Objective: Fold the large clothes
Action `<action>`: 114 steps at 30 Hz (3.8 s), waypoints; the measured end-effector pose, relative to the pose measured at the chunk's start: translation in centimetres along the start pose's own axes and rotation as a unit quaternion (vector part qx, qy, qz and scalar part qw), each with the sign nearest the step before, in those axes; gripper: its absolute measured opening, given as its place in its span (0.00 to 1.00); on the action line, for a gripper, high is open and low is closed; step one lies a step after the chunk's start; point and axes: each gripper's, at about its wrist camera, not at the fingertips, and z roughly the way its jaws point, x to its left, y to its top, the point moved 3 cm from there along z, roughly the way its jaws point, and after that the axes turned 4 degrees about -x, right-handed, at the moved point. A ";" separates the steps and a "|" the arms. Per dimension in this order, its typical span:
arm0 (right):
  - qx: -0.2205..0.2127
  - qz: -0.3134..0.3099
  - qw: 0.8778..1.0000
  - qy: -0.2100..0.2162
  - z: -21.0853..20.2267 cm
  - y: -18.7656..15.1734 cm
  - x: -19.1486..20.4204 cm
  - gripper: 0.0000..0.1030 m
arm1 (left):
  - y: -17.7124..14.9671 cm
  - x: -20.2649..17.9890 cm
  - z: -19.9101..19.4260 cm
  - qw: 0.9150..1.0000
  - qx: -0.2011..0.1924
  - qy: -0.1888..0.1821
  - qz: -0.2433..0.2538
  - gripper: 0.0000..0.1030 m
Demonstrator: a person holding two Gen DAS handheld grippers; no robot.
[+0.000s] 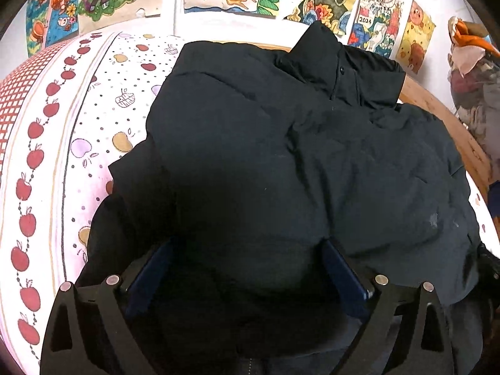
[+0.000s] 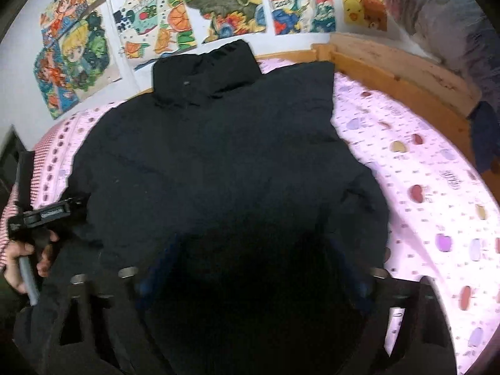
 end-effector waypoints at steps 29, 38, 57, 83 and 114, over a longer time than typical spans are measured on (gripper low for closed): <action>-0.012 0.113 0.993 -0.031 1.2 0.4 -2.1 0.07 | -0.5 0.6 -2.2 0.991 -0.087 -0.096 -0.032 0.98; -0.087 0.058 0.991 -0.087 -1.0 4.8 -2.1 0.04 | 0.6 -0.3 -3.7 0.983 -0.137 -0.119 -0.018 0.98; -0.080 -0.108 0.986 -0.101 1.6 5.5 4.4 0.62 | 1.7 -2.1 -1.2 0.995 -0.092 -0.033 0.035 0.99; -0.020 -0.115 0.991 -0.070 10.0 0.5 3.7 0.70 | -1.1 -2.9 4.6 0.996 -0.009 0.030 0.080 1.00; -0.092 -0.142 0.985 -0.033 -22.4 5.8 6.3 0.86 | 3.6 -6.9 -27.7 0.998 -0.025 -0.032 0.046 1.00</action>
